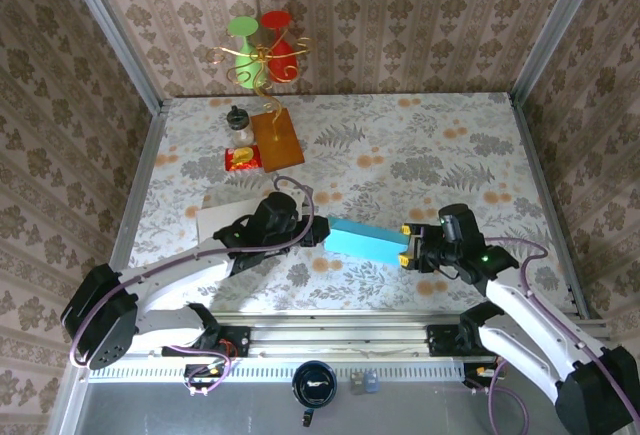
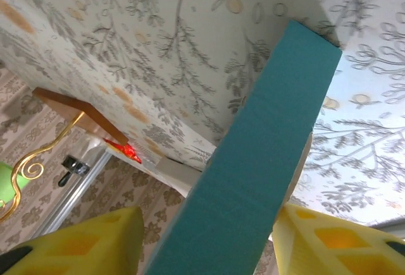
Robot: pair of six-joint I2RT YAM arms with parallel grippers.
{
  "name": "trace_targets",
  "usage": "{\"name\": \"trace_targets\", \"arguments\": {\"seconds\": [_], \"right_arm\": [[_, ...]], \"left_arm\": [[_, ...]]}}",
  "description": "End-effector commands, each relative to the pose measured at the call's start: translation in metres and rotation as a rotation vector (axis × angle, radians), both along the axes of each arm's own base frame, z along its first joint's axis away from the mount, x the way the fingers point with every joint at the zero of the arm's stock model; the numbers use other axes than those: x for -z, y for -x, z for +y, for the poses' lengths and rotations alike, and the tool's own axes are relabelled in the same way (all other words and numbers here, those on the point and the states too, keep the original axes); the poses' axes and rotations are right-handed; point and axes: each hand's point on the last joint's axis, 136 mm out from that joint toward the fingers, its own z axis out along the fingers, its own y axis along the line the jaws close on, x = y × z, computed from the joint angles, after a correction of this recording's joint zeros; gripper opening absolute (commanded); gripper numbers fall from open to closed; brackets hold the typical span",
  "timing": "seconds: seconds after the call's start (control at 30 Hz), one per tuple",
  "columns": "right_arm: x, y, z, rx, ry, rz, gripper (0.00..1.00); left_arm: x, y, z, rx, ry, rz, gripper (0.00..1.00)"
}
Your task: Fold the paper box
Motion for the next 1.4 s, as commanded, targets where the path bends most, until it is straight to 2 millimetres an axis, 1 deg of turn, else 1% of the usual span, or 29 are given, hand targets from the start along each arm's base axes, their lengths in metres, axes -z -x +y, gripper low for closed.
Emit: {"name": "trace_targets", "arguments": {"seconds": [0.0,0.07,0.17,0.3,0.43,0.47,0.5,0.57,0.67,0.8,0.9,0.93,1.07,1.23,1.3,1.37], "right_arm": [[-0.004,-0.015,0.012,-0.019,-0.038,-0.075,0.49],[-0.003,-0.018,0.012,-0.029,-0.024,-0.090,0.43],[-0.005,-0.025,0.012,-0.064,0.018,-0.142,0.40],[-0.009,-0.045,0.016,-0.137,0.060,-0.254,0.37],[-0.013,-0.069,0.021,-0.265,0.137,-0.365,0.37],[-0.015,-0.073,0.021,-0.311,0.170,-0.381,0.39],[-0.010,-0.073,0.021,-0.361,0.200,-0.363,0.45],[-0.002,-0.073,0.023,-0.446,0.229,-0.343,0.54],[0.009,-0.061,0.015,-0.525,0.296,-0.256,0.64],[0.020,-0.047,-0.001,-0.576,0.364,-0.167,0.71],[0.023,-0.040,-0.013,-0.627,0.409,-0.127,0.71],[0.024,-0.035,-0.017,-0.642,0.421,-0.103,0.71],[0.015,-0.035,-0.031,-0.672,0.491,-0.131,0.71],[-0.008,-0.043,-0.045,-0.727,0.620,-0.205,0.71],[-0.022,-0.050,-0.049,-0.744,0.676,-0.256,1.00],[-0.038,-0.059,-0.057,-0.746,0.753,-0.310,1.00]], "left_arm": [[0.049,0.018,0.017,0.012,-0.140,0.087,0.23],[0.049,0.013,0.019,-0.012,-0.133,0.077,0.23],[0.049,0.007,0.020,-0.034,-0.122,0.055,0.25],[0.048,-0.005,0.017,-0.058,-0.088,0.018,0.29],[0.058,-0.017,0.015,-0.062,-0.069,0.024,0.36],[0.061,-0.020,0.014,-0.058,-0.071,0.030,0.39],[0.064,-0.022,0.014,-0.056,-0.075,0.041,0.41],[0.067,-0.025,0.014,-0.056,-0.069,0.059,0.43],[0.067,-0.025,0.017,-0.064,-0.078,0.072,0.44],[0.069,-0.022,0.023,-0.067,-0.078,0.098,0.45],[0.073,-0.016,0.028,-0.061,-0.098,0.132,0.46],[0.072,-0.015,0.031,-0.061,-0.103,0.136,0.46],[0.064,-0.019,0.040,-0.081,-0.109,0.110,0.46],[0.035,-0.032,0.043,-0.083,-0.129,0.016,0.45],[0.020,-0.039,0.045,-0.096,-0.133,-0.031,0.45],[0.004,-0.050,0.052,-0.137,-0.126,-0.076,0.46]]}}
